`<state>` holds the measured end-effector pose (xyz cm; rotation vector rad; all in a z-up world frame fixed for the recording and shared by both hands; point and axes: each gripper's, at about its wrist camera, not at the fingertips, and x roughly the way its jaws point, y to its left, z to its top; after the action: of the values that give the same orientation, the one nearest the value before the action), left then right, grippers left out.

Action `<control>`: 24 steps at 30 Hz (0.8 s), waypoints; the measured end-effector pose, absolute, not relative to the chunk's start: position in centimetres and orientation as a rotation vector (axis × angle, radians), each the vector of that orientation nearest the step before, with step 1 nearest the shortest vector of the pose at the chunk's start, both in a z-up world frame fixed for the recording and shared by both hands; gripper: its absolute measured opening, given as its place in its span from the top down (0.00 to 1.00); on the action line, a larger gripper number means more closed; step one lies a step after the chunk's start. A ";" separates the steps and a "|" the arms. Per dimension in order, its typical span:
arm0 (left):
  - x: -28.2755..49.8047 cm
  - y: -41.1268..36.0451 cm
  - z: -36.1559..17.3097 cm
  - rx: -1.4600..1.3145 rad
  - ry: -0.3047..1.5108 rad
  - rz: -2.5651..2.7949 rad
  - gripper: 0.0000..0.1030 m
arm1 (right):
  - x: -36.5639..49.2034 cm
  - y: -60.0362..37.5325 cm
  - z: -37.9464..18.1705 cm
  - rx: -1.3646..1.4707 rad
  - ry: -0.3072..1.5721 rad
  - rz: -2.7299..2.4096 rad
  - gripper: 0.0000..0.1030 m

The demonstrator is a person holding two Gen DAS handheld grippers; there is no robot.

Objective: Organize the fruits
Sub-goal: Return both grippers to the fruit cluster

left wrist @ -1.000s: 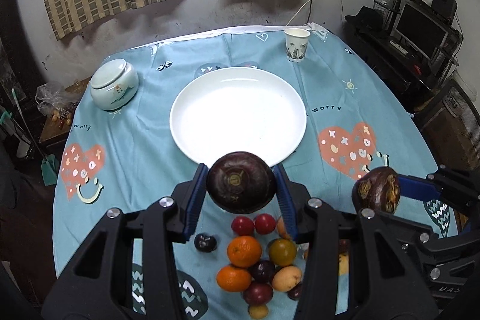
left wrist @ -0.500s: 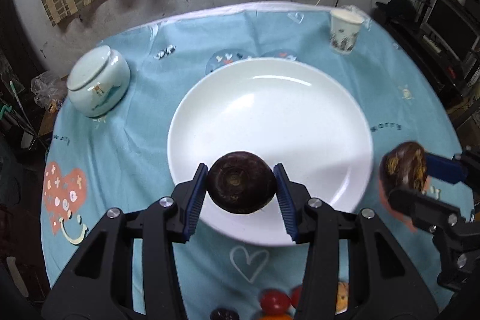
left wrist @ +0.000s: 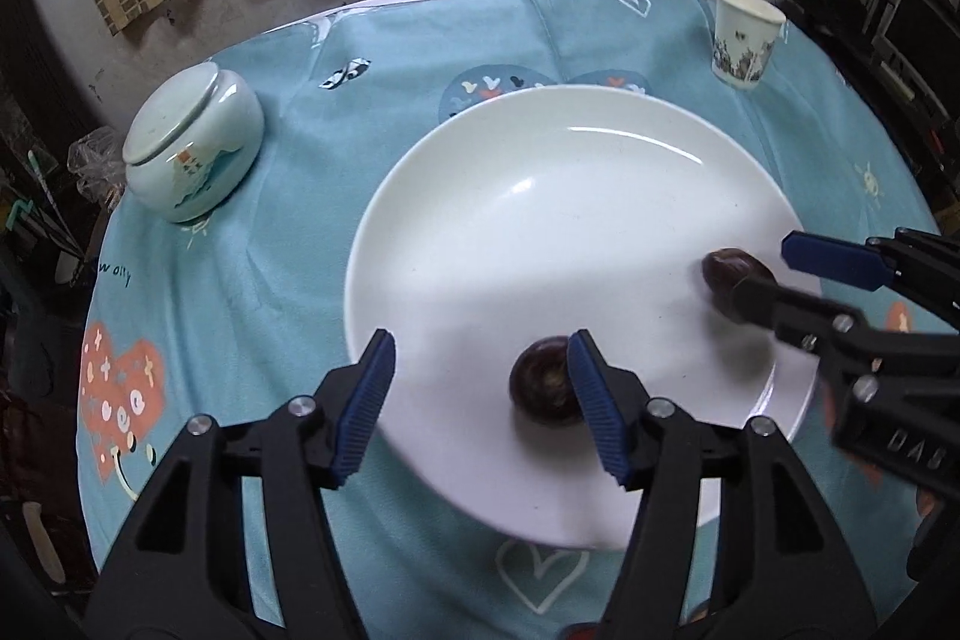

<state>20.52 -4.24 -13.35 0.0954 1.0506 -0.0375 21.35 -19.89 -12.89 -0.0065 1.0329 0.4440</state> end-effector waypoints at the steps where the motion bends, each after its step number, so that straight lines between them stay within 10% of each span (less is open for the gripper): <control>1: 20.2 -3.9 -12.9 0.079 1.042 -0.037 0.40 | 21.1 -20.2 -12.1 0.013 1.014 0.447 0.56; 7: 15.0 -1.5 -6.9 -0.002 0.866 -0.084 0.32 | 14.9 -23.5 -2.1 0.033 0.706 0.374 0.52; 10: 11.6 0.1 -3.7 -0.024 0.769 -0.096 0.25 | 8.4 -25.6 3.1 0.045 0.453 0.365 0.01; 23: -0.2 6.5 -7.1 -0.054 0.905 -0.022 0.19 | -2.6 -27.9 -9.6 0.147 0.931 0.429 0.02; 24: -0.9 6.1 -7.9 -0.050 0.924 -0.036 0.19 | -3.4 -27.4 -10.7 0.117 0.967 0.440 0.13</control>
<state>-0.93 6.13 -7.86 -0.0500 0.9243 -0.0357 -3.41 -27.36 -10.74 0.1171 0.9674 0.4396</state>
